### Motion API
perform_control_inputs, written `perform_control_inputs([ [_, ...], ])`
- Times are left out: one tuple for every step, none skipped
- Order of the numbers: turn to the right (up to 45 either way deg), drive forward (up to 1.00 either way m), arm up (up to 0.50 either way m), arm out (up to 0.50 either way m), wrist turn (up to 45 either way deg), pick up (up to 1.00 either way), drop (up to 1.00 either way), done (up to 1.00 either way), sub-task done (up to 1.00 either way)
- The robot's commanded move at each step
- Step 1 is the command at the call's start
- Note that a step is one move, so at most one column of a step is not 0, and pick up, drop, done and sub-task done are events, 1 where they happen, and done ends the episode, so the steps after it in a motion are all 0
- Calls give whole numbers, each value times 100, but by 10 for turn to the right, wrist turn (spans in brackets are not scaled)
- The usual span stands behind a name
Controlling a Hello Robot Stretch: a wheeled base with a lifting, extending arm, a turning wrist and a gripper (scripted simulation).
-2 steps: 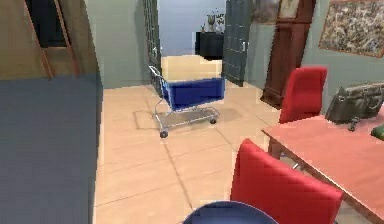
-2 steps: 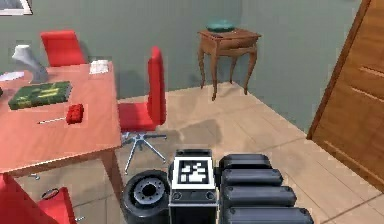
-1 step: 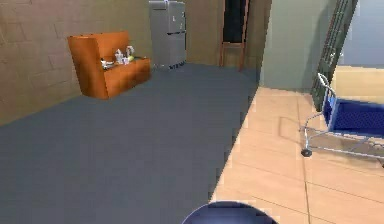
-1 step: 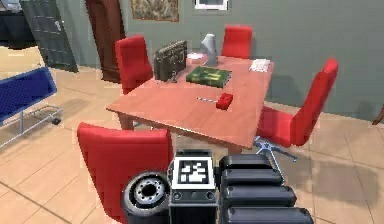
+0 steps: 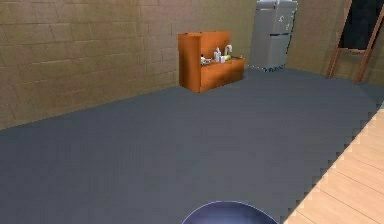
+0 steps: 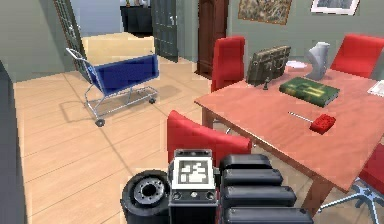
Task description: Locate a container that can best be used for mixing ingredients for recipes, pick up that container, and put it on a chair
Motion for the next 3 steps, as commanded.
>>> perform_control_inputs([
  [0, 0, 0, 48, 0, 0, 0, 0, 0],
  [0, 0, 0, 0, 450, 0, 0, 0, 0],
  [0, 0, 0, 0, 450, 0, 0, 0, 0],
])
